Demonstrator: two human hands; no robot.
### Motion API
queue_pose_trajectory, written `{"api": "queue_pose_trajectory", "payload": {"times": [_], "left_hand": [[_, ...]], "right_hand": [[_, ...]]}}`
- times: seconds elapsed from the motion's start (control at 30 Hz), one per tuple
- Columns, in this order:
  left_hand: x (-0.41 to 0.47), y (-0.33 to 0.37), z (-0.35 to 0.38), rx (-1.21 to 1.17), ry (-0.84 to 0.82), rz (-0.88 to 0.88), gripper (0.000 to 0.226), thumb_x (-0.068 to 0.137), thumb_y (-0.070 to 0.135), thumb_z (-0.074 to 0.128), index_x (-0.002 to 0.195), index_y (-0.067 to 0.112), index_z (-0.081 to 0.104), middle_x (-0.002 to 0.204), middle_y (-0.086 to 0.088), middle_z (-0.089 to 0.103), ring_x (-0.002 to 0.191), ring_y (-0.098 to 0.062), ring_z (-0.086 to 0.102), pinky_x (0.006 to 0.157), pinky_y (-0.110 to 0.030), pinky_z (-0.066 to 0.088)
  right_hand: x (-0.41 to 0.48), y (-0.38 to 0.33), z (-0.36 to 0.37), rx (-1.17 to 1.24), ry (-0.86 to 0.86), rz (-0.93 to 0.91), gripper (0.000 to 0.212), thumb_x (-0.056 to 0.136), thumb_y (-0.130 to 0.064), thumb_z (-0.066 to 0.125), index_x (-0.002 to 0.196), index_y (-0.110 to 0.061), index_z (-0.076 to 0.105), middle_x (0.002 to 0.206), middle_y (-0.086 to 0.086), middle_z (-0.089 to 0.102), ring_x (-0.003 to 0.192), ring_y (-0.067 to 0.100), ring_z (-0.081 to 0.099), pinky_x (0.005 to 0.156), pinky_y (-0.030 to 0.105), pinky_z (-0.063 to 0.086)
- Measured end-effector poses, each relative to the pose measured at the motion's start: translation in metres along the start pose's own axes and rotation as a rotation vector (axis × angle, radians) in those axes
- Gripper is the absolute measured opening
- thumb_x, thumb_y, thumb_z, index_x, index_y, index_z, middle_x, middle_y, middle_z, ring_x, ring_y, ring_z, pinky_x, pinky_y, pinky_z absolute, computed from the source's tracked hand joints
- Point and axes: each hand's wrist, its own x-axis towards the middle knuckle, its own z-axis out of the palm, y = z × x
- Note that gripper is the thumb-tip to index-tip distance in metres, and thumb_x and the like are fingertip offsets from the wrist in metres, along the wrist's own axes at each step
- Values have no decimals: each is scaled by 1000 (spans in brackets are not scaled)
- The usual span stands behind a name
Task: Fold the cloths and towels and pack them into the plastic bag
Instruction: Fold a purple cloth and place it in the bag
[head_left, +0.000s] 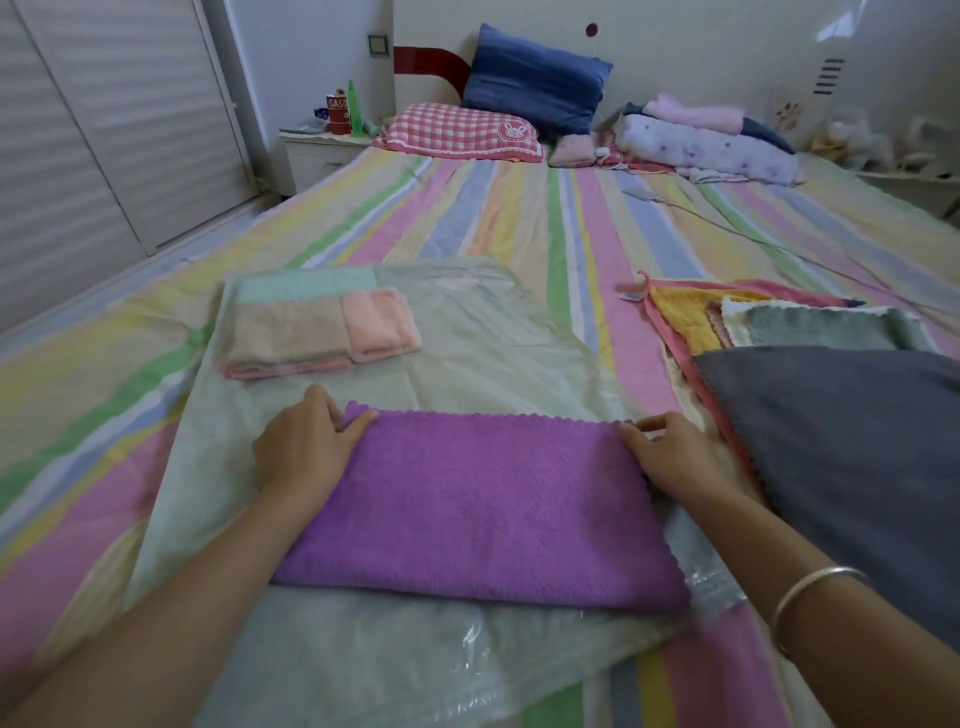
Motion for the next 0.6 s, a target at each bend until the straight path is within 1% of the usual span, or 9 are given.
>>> {"api": "queue_pose_trajectory", "payload": {"times": [0.07,0.17,0.23,0.3,0.33,0.4,0.47,0.53,0.6], "left_hand": [[-5,7,-9,45,55,59,34,86,42,64,103,14,54,101,-9,61,90,-32,61,65,-40,46],[-31,23,-20,56,120,367,36,85,26,60,117,10,59,122,-13,58,109,-34,56,86,-47,48],[-59,39,-27,-66,-57,580,49,89,40,42,129,15,57,138,-7,54,126,-28,51,106,-45,40],[-86,56,-28,-98,-356,719,68,92,61,17,147,26,37,157,4,27,146,-14,24,120,-38,14],[-95,64,-27,-59,-465,764,76,89,69,3,152,31,23,160,9,10,149,-9,6,122,-36,2],[-107,74,-19,61,-575,794,84,79,73,-10,154,36,0,160,10,-12,147,-7,-16,121,-37,-9],[-117,83,-11,142,-590,782,91,73,78,-11,153,34,-10,161,5,-18,146,-10,-22,120,-41,-11],[-129,94,-4,172,-573,759,95,74,83,-8,153,31,-10,161,0,-17,147,-14,-21,120,-43,-10],[-143,111,-1,120,-577,727,90,78,77,0,154,29,-7,162,-2,-13,148,-15,-17,120,-44,-8]], "right_hand": [[-11,0,-8,-77,-75,43,50,94,-48,50,69,-7,65,56,6,67,54,24,64,60,37,54],[-31,3,-17,-196,-210,80,60,96,-51,43,59,-7,60,43,1,59,45,18,56,50,26,40],[-41,6,-19,-243,-276,74,59,95,-53,45,59,-8,55,41,-2,54,44,17,52,51,25,37],[-52,5,-19,-256,-328,58,52,94,-53,48,64,-11,52,52,0,51,50,17,49,54,25,37],[-57,4,-18,-246,-338,36,47,94,-51,50,67,-12,51,57,2,49,52,17,47,54,26,35],[-68,1,-19,-150,-313,-9,39,95,-42,53,74,-9,52,65,4,49,56,16,46,52,26,33],[-78,-5,-27,91,-304,39,32,96,-35,53,84,-6,62,78,4,62,67,17,57,59,27,43],[-86,-16,-41,300,-327,93,23,97,-32,53,96,-13,66,94,6,70,84,22,67,76,35,54],[-92,-33,-55,380,-328,55,22,96,-29,54,101,-13,67,96,11,72,90,28,69,85,42,55]]}}
